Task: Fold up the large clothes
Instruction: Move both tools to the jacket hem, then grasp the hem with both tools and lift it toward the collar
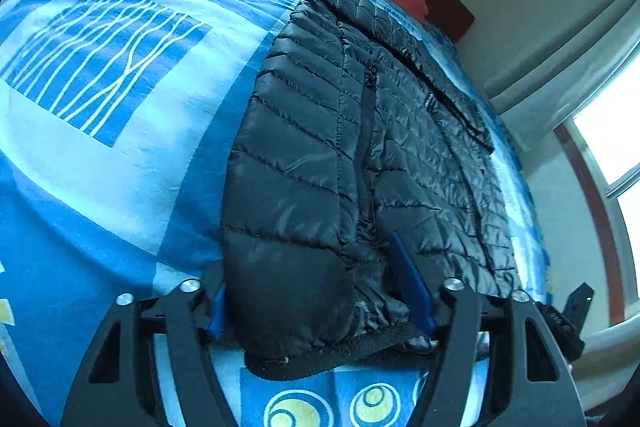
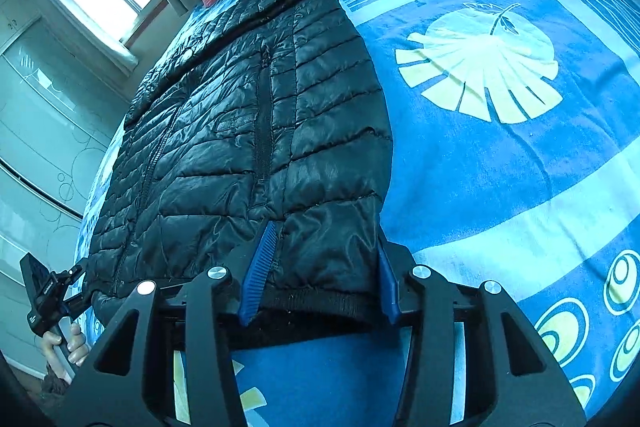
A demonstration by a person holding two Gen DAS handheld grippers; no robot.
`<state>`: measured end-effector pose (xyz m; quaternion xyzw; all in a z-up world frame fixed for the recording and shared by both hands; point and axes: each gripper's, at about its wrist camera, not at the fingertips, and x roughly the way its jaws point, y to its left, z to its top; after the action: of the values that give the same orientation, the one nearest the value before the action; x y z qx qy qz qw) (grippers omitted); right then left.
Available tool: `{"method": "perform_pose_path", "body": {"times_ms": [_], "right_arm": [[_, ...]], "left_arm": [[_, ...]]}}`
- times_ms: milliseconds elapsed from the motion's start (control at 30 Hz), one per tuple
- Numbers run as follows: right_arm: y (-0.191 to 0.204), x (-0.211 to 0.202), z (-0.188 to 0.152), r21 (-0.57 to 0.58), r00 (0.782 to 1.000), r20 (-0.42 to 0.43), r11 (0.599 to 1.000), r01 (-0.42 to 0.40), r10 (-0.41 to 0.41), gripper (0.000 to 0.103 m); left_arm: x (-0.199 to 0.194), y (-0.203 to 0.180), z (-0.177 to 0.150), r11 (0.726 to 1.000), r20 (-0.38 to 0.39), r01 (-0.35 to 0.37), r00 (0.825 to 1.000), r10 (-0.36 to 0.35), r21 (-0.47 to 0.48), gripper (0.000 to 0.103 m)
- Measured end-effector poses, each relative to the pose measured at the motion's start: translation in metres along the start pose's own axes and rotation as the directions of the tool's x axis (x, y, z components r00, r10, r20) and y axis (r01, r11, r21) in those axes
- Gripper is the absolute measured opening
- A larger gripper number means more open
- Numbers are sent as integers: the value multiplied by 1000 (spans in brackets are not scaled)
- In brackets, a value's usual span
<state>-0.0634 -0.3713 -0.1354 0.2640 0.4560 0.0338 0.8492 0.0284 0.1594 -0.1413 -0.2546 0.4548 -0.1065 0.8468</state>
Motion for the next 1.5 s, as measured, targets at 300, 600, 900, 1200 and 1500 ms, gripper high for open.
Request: {"method": "perform_pose_path", "body": {"times_ms": [300, 600, 900, 1200, 1500], "right_arm": [[7, 9, 3, 2, 1000, 22, 1000, 5, -5, 26], [3, -19, 5, 48, 989, 42, 989, -143, 141, 14], [16, -92, -6, 14, 949, 109, 954, -300, 296, 13], [0, -174, -42, 77, 899, 194, 907, -413, 393, 13], [-3, -226, -64, 57, 867, 267, 891, -450, 421, 13]], "left_arm": [[0, 22, 5, 988, 16, 20, 1000, -18, -151, 30], [-24, 6, 6, 992, 56, 58, 997, -51, -116, 13], [-93, -26, -2, 977, 118, 209, 972, -205, -28, 12], [-163, -44, -33, 946, 166, 323, 934, -316, -21, 12], [-213, -55, -65, 946, 205, 324, 926, -317, -1, 12]]}}
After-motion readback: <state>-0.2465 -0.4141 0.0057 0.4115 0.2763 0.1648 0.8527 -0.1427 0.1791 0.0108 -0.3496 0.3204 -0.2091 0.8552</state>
